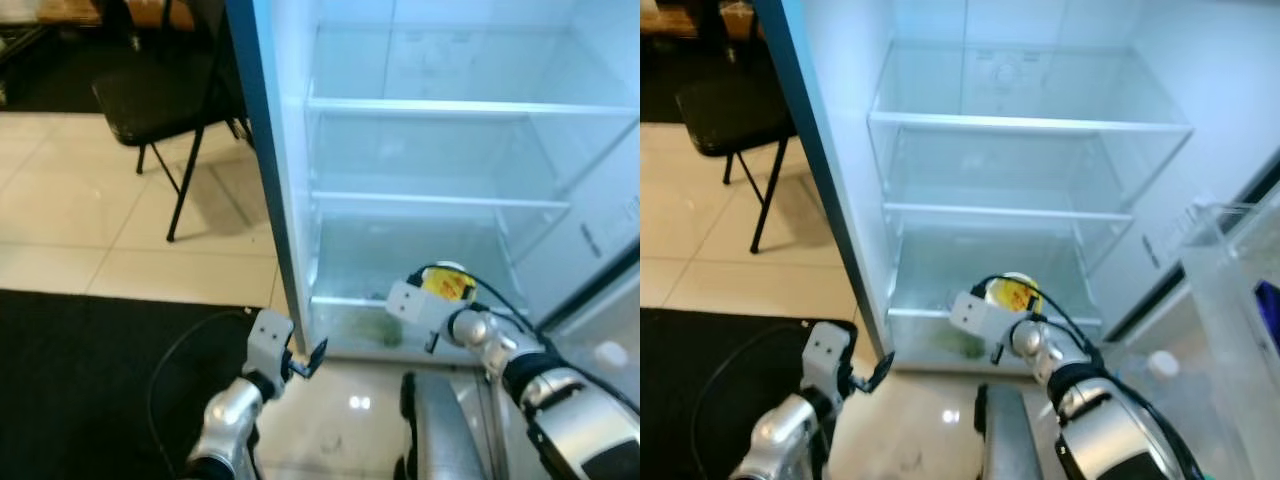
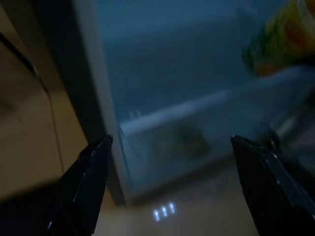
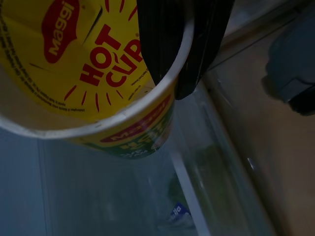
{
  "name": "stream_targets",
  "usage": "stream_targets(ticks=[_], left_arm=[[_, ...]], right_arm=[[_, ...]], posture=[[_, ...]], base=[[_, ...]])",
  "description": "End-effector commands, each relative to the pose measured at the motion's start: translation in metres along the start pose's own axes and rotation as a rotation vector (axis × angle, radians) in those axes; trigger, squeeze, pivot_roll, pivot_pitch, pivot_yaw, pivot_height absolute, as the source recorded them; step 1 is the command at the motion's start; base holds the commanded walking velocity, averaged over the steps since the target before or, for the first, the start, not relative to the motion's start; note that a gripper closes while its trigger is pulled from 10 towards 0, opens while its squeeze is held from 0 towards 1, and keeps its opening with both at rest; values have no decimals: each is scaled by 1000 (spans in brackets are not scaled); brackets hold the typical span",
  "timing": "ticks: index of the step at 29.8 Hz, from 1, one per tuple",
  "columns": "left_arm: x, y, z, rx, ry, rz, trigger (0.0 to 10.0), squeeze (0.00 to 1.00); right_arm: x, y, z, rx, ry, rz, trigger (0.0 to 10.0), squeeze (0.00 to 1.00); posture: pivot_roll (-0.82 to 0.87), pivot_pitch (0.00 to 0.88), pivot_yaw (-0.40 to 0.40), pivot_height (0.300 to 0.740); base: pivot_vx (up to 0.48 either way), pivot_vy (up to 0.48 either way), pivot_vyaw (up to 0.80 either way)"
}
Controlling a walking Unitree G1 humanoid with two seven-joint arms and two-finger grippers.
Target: Restocking fridge
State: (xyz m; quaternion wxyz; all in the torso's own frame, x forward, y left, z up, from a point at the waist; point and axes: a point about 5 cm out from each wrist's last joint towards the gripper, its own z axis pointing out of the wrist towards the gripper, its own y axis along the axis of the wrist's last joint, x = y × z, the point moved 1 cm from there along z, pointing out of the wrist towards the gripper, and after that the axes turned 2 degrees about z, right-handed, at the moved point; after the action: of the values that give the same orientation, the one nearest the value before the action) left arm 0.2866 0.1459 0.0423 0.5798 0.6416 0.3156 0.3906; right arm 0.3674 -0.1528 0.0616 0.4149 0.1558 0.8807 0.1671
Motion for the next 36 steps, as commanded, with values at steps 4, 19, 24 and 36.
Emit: stream_targets(ticks=[4,19,24,36], left_arm=[[12,31,-4,-94,-23,59,10000,0],[3,92,-4,-216,-105,106,10000,0],[-1,101,-4,-223,-116,95,10000,0],[-9,105,-17,-191,-132,78,10000,0]], right_arm=[[-25,4,-3,9,-60,28,10000,0],[-55,5,-11,32,-137,-78,10000,0],[-66,4,-14,40,-174,-108,10000,0],[-82,-13,-22,106,-201,-250,10000,0]], posture=[[48,390,-44,375],[75,474,-35,375],[78,494,-41,375],[76,542,-50,375]], base=[[0,0,0],[0,0,0],[0,0,0],[0,0,0]])
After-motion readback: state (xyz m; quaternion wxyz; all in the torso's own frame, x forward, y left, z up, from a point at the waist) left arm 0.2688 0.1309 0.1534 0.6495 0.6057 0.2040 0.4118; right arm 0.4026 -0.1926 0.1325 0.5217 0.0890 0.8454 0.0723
